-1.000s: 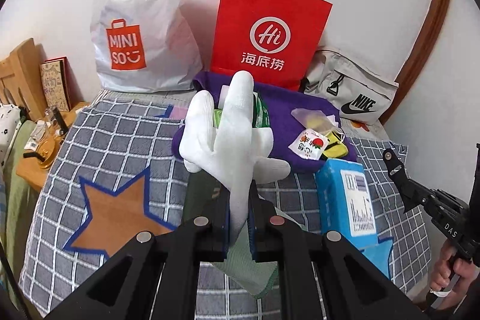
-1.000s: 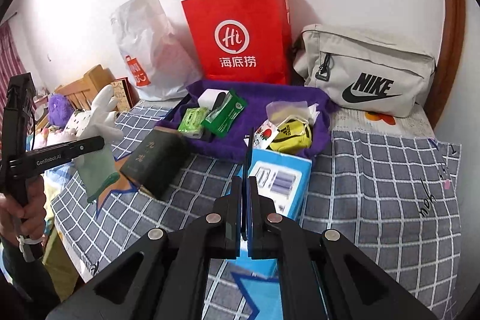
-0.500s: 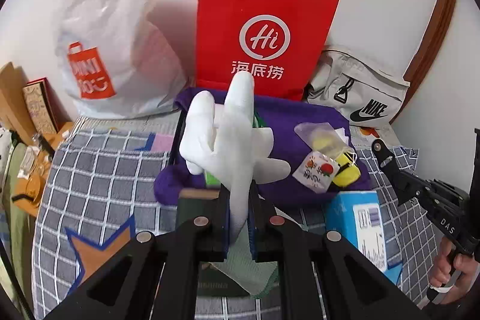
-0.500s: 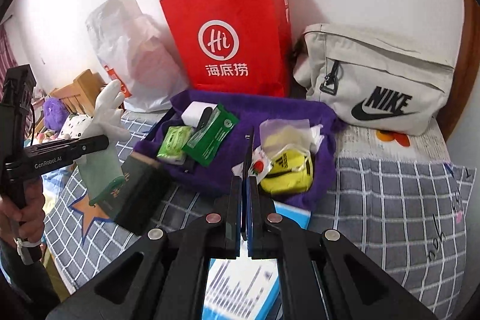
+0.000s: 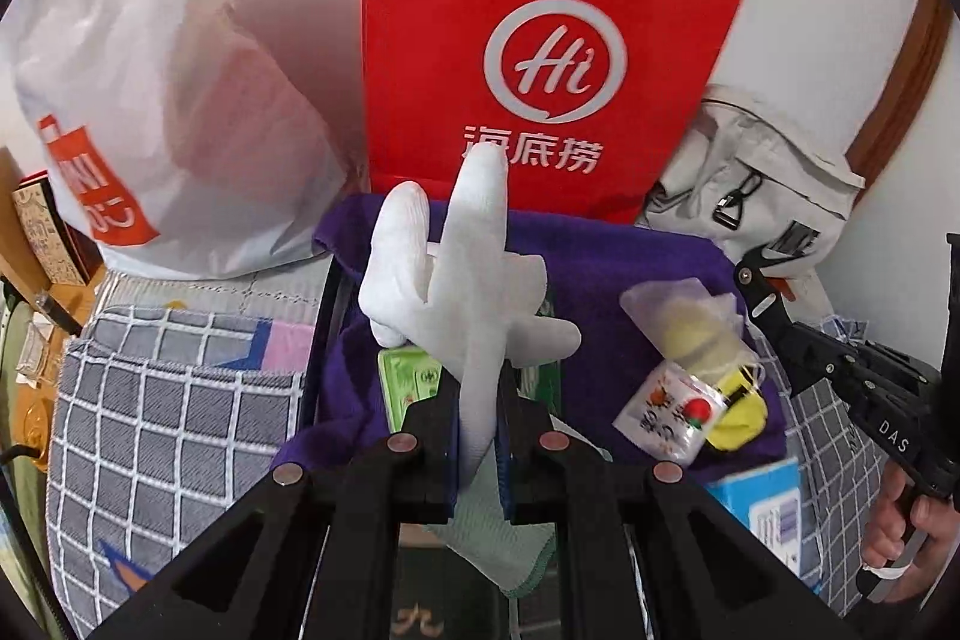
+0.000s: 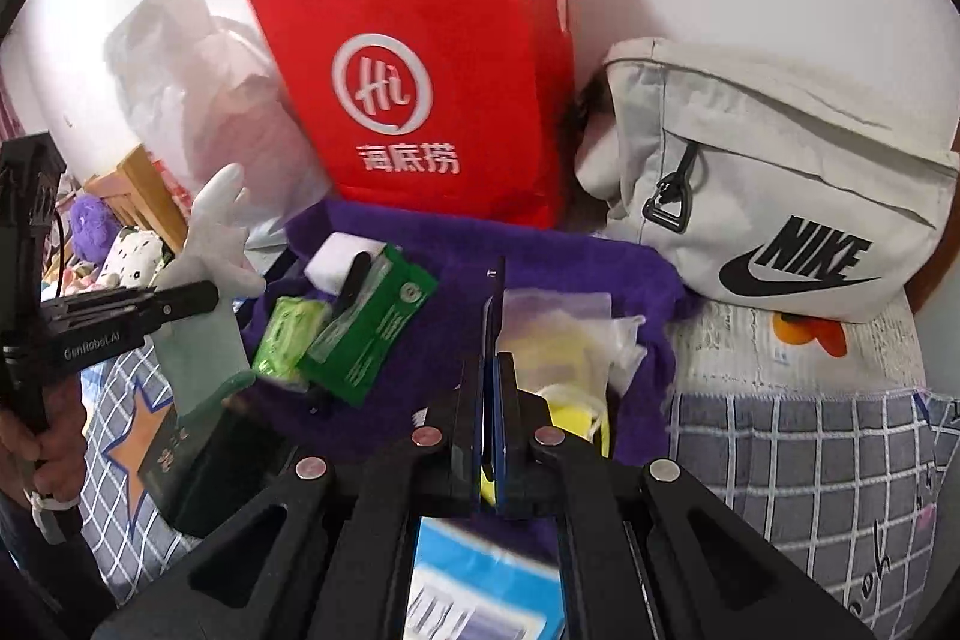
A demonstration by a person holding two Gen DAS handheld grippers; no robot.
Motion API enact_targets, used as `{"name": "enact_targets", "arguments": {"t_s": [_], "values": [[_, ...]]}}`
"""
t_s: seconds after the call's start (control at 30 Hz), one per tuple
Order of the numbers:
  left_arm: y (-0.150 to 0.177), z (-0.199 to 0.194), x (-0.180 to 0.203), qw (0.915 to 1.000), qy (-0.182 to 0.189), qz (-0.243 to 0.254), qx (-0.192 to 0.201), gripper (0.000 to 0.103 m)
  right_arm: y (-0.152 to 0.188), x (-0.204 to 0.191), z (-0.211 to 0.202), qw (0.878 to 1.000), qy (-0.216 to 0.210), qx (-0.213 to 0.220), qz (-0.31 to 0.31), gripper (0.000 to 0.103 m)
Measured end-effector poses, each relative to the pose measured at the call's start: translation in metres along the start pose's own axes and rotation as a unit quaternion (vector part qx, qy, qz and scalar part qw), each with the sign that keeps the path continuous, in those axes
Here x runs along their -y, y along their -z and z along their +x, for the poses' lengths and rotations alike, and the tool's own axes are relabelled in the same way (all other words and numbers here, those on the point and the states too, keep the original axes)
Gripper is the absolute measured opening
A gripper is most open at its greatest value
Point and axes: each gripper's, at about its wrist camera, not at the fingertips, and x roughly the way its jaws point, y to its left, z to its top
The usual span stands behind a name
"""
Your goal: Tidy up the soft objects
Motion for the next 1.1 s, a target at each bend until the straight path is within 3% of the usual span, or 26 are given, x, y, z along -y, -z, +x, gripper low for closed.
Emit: {"name": "enact_targets", "arguments": {"t_s": [0.37, 0.5, 0.63, 0.67, 0.7, 0.77, 0.87, 0.93, 1.0, 1.1], "values": [[-0.017, 0.061, 0.005, 0.9989, 0.017, -0.007, -0.043, 0.010, -0.007, 0.017, 0.054, 0.998, 0.056, -0.030, -0.010, 0.004], [-0.019, 0.074, 0.006, 0.9985, 0.016, -0.008, -0.052, 0.012, -0.004, 0.016, 0.065, 0.998, 0.051, -0.042, -0.013, 0.005], [-0.020, 0.079, 0.005, 0.9979, 0.019, -0.007, -0.062, 0.027, -0.001, 0.013, 0.068, 0.998, 0.035, -0.048, -0.015, 0.009], [-0.020, 0.080, 0.005, 0.9979, 0.018, -0.008, -0.062, 0.031, -0.001, 0.013, 0.068, 0.998, 0.029, -0.047, -0.012, 0.018], [-0.020, 0.079, 0.005, 0.9979, 0.016, -0.006, -0.062, 0.034, -0.001, 0.013, 0.067, 0.999, 0.025, -0.047, -0.009, 0.036], [-0.019, 0.077, 0.004, 0.9980, 0.007, -0.004, -0.062, 0.050, -0.001, 0.013, 0.064, 0.999, 0.022, -0.040, -0.004, 0.054], [-0.019, 0.069, 0.005, 0.9985, -0.009, -0.002, -0.054, 0.062, 0.000, 0.013, 0.054, 0.999, 0.019, -0.031, 0.001, 0.055], [-0.019, 0.064, 0.007, 0.9986, -0.015, -0.001, -0.051, 0.068, 0.000, 0.015, 0.049, 0.999, 0.016, -0.031, 0.013, 0.063], [-0.019, 0.058, 0.008, 0.9986, -0.018, 0.000, -0.051, 0.069, 0.001, 0.016, 0.047, 0.999, 0.018, -0.037, 0.027, 0.079], [-0.017, 0.045, 0.010, 0.9986, -0.025, 0.006, -0.047, 0.072, 0.002, 0.013, 0.043, 0.998, 0.031, -0.040, 0.026, 0.081]]}}
